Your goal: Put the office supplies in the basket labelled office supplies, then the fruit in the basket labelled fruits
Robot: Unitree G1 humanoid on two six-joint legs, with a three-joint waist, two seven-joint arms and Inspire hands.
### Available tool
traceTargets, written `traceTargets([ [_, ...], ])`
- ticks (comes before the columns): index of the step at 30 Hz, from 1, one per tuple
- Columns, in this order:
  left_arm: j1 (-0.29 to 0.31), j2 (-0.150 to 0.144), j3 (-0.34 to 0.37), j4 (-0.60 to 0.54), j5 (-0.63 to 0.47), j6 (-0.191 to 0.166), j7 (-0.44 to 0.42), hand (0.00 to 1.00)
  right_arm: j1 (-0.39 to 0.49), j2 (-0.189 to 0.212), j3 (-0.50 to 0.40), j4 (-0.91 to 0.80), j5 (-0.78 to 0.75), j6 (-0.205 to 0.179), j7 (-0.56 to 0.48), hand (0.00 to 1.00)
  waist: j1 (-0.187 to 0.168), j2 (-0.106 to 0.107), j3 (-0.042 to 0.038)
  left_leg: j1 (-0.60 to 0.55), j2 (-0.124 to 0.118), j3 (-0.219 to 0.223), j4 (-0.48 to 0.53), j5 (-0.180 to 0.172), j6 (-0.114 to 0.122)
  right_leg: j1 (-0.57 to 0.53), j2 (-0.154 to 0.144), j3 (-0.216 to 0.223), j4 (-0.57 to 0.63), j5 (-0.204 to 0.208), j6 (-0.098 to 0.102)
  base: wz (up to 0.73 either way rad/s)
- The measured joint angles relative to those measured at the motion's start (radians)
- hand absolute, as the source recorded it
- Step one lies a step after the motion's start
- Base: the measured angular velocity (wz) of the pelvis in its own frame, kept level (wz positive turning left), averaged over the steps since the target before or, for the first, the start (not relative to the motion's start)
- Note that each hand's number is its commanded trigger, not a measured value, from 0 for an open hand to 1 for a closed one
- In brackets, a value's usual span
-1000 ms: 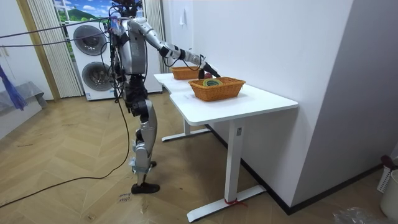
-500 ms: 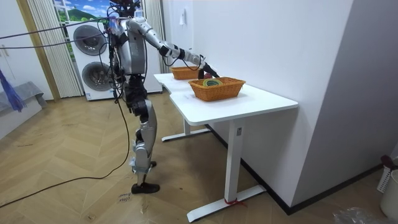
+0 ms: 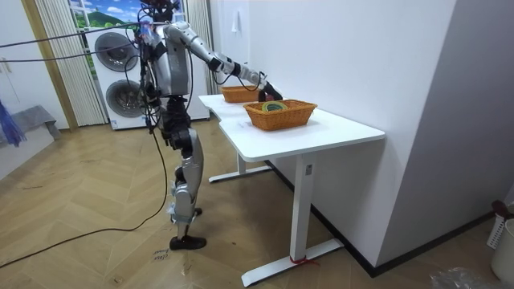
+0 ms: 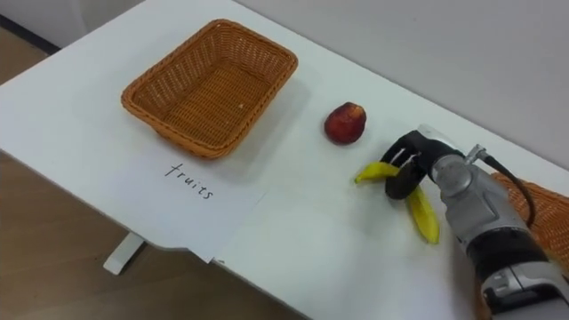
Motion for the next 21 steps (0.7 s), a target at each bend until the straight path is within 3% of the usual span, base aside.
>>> traceTargets([
  [7,-0.011,0.003,0.0,0.0,0.0,-0.011,-0.017,0.0,-0.001,0.0,0.0,-0.001,0.01,-0.005,0.009,1.0,-0.007,-0.007,-0.0002,0.004,0.0,0.001,0.0,0.0,0.0,0.002,0.0,0.003,-0.001,0.0,0.0,0.0],
  [13,-0.01,0.003,0.003,0.009,0.0,-0.011,-0.023,0.0,-0.001,0.001,0.002,-0.001,0.012,-0.004,0.01,1.0,-0.004,0.002,0.0075,0.016,0.001,0.002,-0.001,0.0,0.0,0.015,0.0,0.002,-0.002,0.0,0.0,0.0],
  [18,-0.011,0.002,0.003,0.025,0.0,-0.011,-0.033,0.0,0.0,0.001,0.007,-0.021,0.001,-0.001,0.019,1.0,-0.002,0.001,0.0064,0.014,0.001,0.002,-0.001,0.0,-0.001,0.013,0.002,0.001,-0.002,0.0,0.0,0.0],
  [19,-0.012,0.002,0.003,0.027,0.0,-0.01,-0.033,0.0,0.0,0.0,0.009,-0.033,-0.017,0.0,0.023,1.0,-0.007,-0.004,0.0019,0.01,0.001,0.002,0.0,0.0,0.0,0.01,0.002,0.002,-0.001,0.0,0.0,-0.04],
  [21,-0.014,0.002,0.001,0.028,0.0,-0.01,-0.033,0.0,0.0,0.001,0.009,-0.067,-0.04,-0.003,0.028,1.0,-0.01,-0.004,0.0008,0.005,0.001,0.006,0.002,0.0,-0.001,0.001,0.001,0.004,0.0,0.0,0.0,-0.05],
])
